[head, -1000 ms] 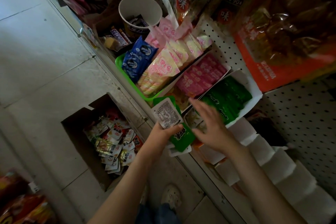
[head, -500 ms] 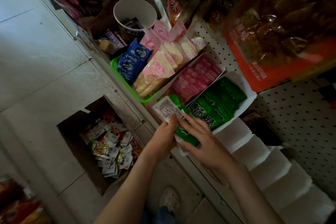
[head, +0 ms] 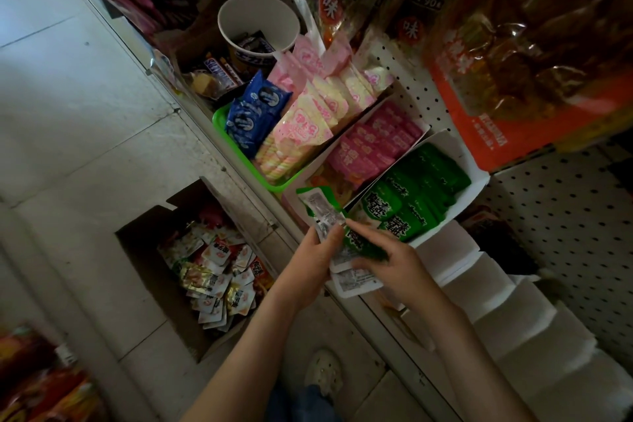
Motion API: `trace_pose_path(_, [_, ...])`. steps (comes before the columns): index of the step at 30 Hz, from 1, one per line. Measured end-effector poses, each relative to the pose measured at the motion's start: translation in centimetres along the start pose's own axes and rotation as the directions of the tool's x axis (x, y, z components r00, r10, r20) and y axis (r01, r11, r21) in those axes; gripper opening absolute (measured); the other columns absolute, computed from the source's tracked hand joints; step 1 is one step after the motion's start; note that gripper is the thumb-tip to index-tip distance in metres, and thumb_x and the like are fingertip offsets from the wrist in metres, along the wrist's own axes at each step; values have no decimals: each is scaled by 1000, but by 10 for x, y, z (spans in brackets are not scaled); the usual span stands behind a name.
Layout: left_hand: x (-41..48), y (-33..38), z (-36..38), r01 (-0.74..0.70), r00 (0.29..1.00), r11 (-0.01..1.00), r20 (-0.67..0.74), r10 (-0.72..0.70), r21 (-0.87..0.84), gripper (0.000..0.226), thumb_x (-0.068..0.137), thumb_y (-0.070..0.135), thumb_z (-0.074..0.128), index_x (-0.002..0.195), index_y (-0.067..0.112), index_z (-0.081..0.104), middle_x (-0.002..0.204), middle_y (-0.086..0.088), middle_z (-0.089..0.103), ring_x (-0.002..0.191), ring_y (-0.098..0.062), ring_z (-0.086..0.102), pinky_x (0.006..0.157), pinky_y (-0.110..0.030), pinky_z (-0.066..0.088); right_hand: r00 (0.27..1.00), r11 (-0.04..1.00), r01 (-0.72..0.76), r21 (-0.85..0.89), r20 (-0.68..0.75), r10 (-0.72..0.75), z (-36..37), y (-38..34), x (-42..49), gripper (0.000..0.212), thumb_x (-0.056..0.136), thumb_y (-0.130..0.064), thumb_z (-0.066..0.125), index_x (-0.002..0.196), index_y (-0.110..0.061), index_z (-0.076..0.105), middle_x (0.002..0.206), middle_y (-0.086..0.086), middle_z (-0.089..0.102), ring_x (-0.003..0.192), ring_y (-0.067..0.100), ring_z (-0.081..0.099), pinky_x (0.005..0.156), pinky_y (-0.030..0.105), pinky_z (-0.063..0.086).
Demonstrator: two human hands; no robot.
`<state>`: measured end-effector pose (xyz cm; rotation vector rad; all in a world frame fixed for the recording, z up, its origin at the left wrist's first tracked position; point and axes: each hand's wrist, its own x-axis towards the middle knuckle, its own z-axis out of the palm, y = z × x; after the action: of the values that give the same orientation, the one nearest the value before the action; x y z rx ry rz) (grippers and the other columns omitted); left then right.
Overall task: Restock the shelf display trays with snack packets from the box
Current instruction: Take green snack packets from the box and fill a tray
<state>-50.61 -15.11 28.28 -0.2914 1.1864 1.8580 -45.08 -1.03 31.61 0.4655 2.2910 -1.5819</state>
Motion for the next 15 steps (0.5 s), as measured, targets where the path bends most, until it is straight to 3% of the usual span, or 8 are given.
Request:
trace_pose_path(1, [-1,1,0,5,1000,1000,2,-5,19,57,78,44,55,122,9,49,109,-11,68,93,-23,70,74,-33,57,999,999,-25,36,-39,27,0,1,1,52,87,-4,63,115,-48,57,117,-27,55,103,-20,52,84,7,46])
trace_pose_path(3, [-1,2,1,-6,1000,997,24,4,73,42,83,41,50,112,10,53,96,-5,71,85,-19,71,71,-29,57,972,979,-97,181,-193,132,0,-6,2,32,94,-5,55,106,-34,65,87,-19,69,77,-13,63,64,7,49])
trace_pose_path(5, [0,2,3,-12,1000,993,27,9,115,27,93,33,49,109,11,55,92,-4,72,85,-20,72,72,-31,57,920,965,-129,227,-337,202,-5,-12,4,12,95,-13,54,93,-20,64,63,-16,67,59,-11,62,53,7,45])
trace_pose_path(8, [3,1,2,-17,999,990,-24,21,142,18,98,23,52,113,13,55,101,-9,72,92,-26,71,78,-38,58,839,964,-139,227,-491,236,-20,-10,7,10,94,-22,57,88,-15,61,74,-8,64,64,-1,60,60,18,46])
trace_pose_path(11, [2,-1,-3,-19,988,991,-152,39,131,16,97,21,54,113,16,54,98,-5,72,86,-20,72,70,-32,58,763,964,-202,175,-589,267,-42,-2,8,24,96,-23,54,108,-4,61,93,5,64,83,16,62,68,26,44])
trace_pose_path(13, [2,-3,-9,-24,977,991,-206,50,129,20,97,21,55,115,13,53,98,-5,72,83,-17,72,65,-29,58,761,957,-290,23,-601,245,-56,5,6,31,98,-21,52,118,1,59,102,13,63,97,26,59,76,27,39])
trace_pose_path(15, [2,-6,-14,-28,973,990,-223,58,135,21,96,22,56,115,14,54,100,-5,71,86,-19,72,71,-33,58,815,907,-366,-209,-543,204,-62,12,5,35,99,-19,49,128,0,55,115,19,63,108,30,56,79,30,39])
